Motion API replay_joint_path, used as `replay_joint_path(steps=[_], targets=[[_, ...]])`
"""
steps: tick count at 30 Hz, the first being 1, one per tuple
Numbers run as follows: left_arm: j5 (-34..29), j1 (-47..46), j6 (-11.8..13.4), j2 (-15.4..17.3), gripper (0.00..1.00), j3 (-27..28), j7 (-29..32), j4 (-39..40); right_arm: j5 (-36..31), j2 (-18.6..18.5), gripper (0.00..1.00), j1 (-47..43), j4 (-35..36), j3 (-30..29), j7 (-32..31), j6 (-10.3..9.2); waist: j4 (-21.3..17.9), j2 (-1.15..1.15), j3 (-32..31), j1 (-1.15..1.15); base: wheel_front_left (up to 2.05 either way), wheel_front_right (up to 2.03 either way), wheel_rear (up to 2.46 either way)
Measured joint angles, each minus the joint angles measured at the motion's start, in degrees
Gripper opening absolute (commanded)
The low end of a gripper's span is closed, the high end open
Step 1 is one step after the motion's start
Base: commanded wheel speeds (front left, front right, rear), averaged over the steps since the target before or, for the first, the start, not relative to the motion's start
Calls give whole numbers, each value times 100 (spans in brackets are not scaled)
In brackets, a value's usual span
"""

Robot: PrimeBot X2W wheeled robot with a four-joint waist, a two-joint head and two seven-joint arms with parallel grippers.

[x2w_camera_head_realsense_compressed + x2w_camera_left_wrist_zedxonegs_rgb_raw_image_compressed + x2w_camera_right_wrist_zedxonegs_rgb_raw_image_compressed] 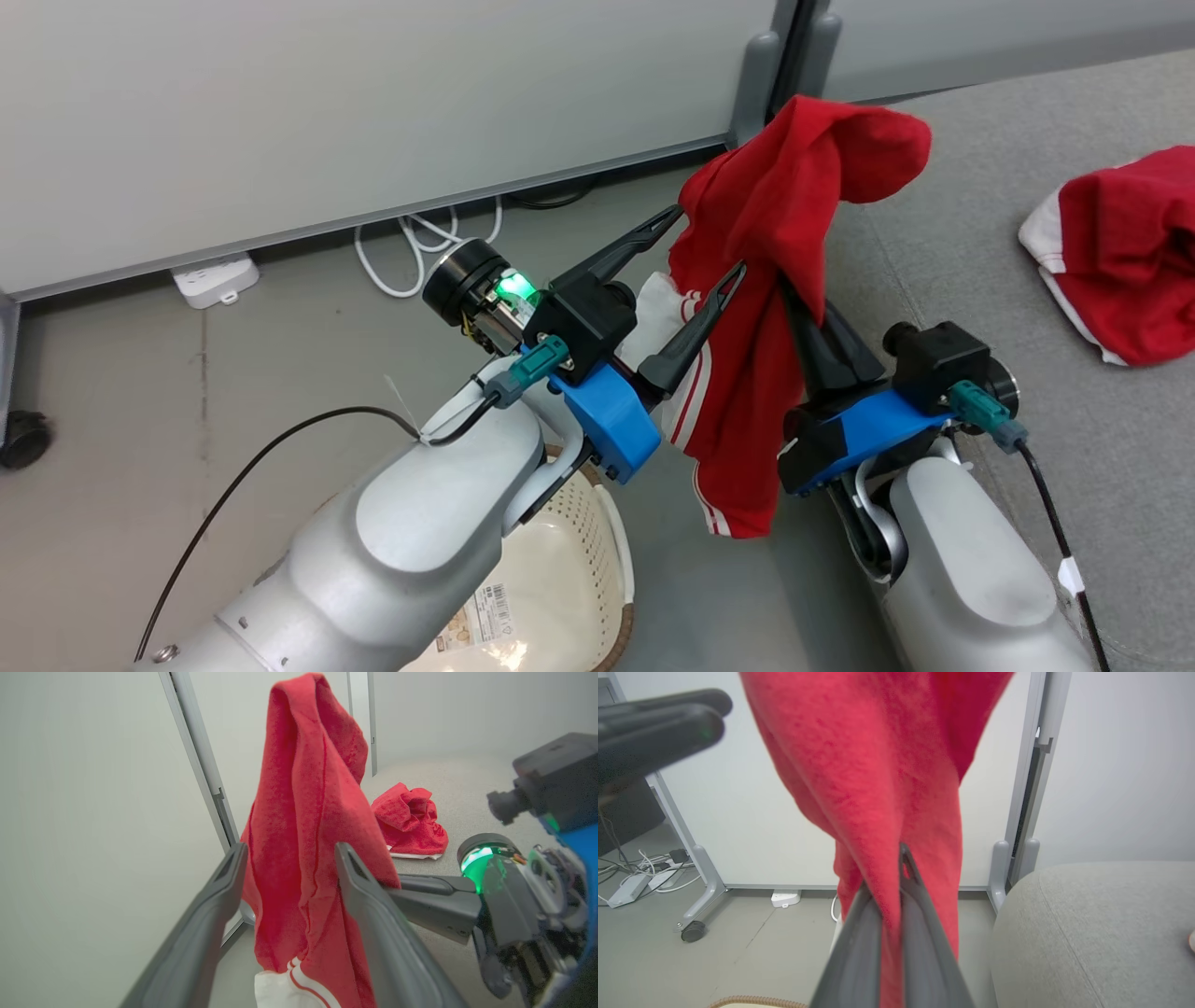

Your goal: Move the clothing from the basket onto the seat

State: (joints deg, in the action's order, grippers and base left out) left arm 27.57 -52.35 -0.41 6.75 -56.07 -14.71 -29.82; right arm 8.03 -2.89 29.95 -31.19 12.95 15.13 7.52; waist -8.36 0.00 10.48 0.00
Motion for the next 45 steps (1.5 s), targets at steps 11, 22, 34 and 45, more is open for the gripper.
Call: replay_joint_path(steps=[11,22,34,45], targets=[[-44,-39,-24,12,100,-142,47,37,-190,-2,0,-175,556,-870,0,-1,-678,0,316,0,0,0,0],[-104,-106,-70,15,100,-318,103,83,-245,-2,0,-493,901,-1532,1,-1,-1184,0,663,0,0,0,0],[-142,-171,-83,-18,100,-447,131,74,-163,-2,0,-674,1032,-1709,1,-1,-1442,0,887,0,0,0,0],[-136,-269,-66,0,100,-469,116,149,-383,3,0,-171,1571,-1884,0,0,-1344,0,993,0,0,0,0]])
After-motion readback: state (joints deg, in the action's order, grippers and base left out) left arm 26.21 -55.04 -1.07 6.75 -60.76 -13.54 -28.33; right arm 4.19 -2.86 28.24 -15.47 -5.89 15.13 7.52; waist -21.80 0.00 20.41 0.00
